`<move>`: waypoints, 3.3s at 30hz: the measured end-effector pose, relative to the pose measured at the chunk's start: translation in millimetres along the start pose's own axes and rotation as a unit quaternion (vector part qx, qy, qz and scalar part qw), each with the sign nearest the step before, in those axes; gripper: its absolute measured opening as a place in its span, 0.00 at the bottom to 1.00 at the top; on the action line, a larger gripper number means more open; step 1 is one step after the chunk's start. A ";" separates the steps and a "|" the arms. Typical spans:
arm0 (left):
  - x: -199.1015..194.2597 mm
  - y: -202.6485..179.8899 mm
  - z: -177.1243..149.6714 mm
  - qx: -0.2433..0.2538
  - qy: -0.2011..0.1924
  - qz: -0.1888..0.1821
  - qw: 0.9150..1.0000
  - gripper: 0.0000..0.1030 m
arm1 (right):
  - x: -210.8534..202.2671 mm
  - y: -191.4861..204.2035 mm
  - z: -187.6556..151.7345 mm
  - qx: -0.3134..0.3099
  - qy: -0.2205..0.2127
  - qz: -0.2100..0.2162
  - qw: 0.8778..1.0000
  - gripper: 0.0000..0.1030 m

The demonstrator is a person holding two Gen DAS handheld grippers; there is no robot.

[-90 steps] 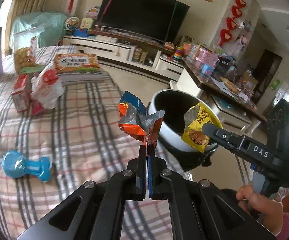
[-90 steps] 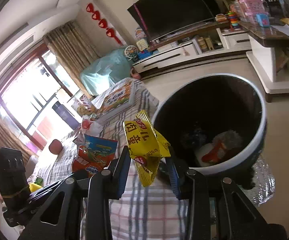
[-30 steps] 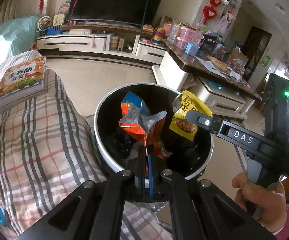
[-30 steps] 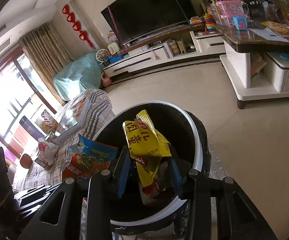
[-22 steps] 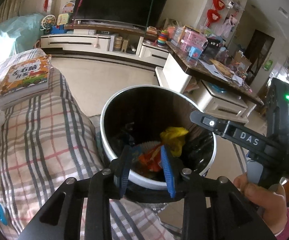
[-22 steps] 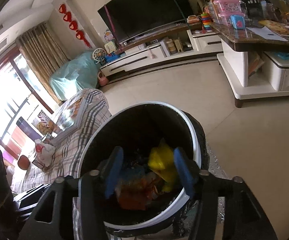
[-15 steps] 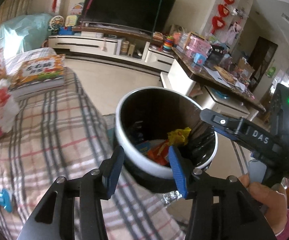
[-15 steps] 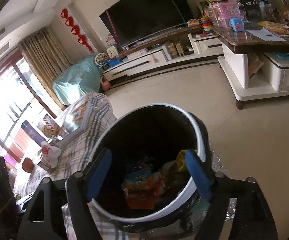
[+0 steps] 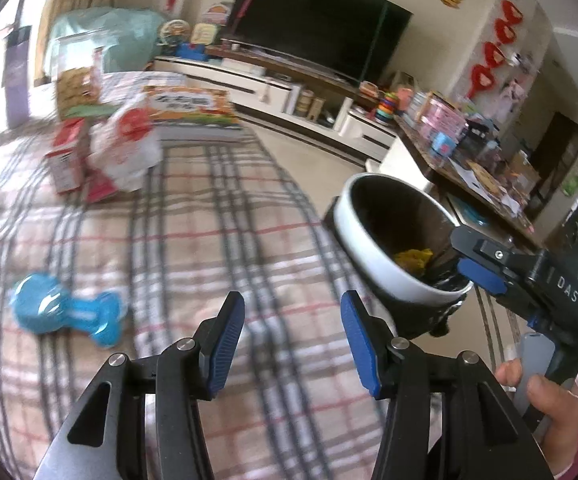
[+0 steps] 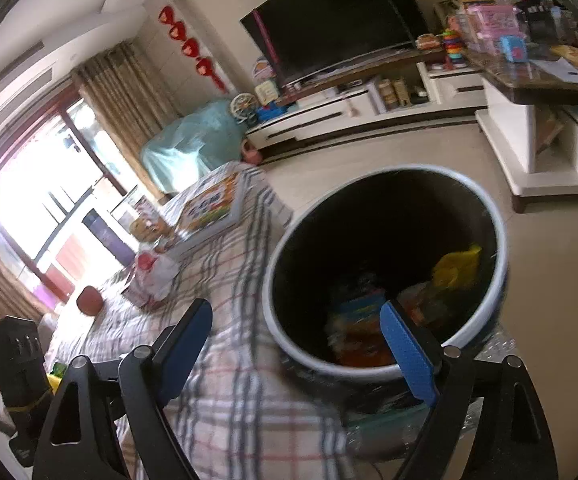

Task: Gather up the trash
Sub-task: 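Move both open tools back toward the blue toy and white bag, then grasp the blue toy with the left tool while the right tool grasps the white-and-red plastic bag, then carry the blue toy and white-and-red bag over the trash bin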

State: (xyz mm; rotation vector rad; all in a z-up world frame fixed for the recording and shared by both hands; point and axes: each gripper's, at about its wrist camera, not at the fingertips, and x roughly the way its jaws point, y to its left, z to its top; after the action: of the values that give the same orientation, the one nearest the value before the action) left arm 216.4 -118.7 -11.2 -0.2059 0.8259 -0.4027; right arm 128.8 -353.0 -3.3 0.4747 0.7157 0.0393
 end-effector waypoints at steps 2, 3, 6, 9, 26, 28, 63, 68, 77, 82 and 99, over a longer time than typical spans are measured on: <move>-9.5 6.6 -5.2 -0.009 -0.002 0.004 1.000 0.48 | 2.5 7.4 -4.1 -0.004 0.005 0.008 1.000 0.85; -15.2 11.4 -7.8 -0.014 -0.004 0.008 1.000 0.48 | 3.9 11.3 -5.9 -0.006 0.008 0.011 1.000 0.85; -28.8 18.5 -14.1 -0.024 -0.007 0.015 1.000 0.49 | 8.0 24.7 -11.8 -0.012 0.014 0.021 1.000 0.85; -43.4 28.3 -24.5 -0.037 -0.012 0.024 0.999 0.50 | 13.3 37.2 -16.6 -0.018 0.022 0.031 0.999 0.85; -57.2 79.7 -26.2 -0.118 -0.002 0.050 0.992 0.51 | 42.5 83.8 -27.5 -0.052 0.053 0.066 0.995 0.85; -48.1 83.7 -21.4 -0.126 0.005 0.052 0.991 0.51 | 46.4 85.5 -26.2 -0.050 0.054 0.066 0.995 0.85; -13.7 138.2 22.6 -0.109 0.010 0.080 0.991 0.51 | 217.2 164.5 7.3 -0.078 0.116 0.134 0.981 0.46; -0.1 124.0 27.9 -0.091 0.008 0.114 0.989 0.50 | 186.7 144.0 8.0 -0.064 0.093 0.154 0.982 0.45; 15.6 108.4 29.8 -0.050 0.004 0.175 0.983 0.31 | 126.3 96.6 3.3 -0.039 0.067 0.137 0.988 0.45; -2.4 92.9 15.1 -0.055 -0.004 0.161 0.985 0.29 | 101.8 87.1 -7.3 -0.035 0.061 0.133 0.989 0.45; -56.5 34.7 -18.8 -0.026 -0.022 0.076 0.996 0.29 | 35.9 60.9 -36.1 -0.025 0.036 0.104 0.994 0.45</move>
State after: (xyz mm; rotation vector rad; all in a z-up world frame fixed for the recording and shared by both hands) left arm 177.3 -63.8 2.8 -0.1983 0.8041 -0.2322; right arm 140.5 -277.0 -22.9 0.4999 0.7319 0.2699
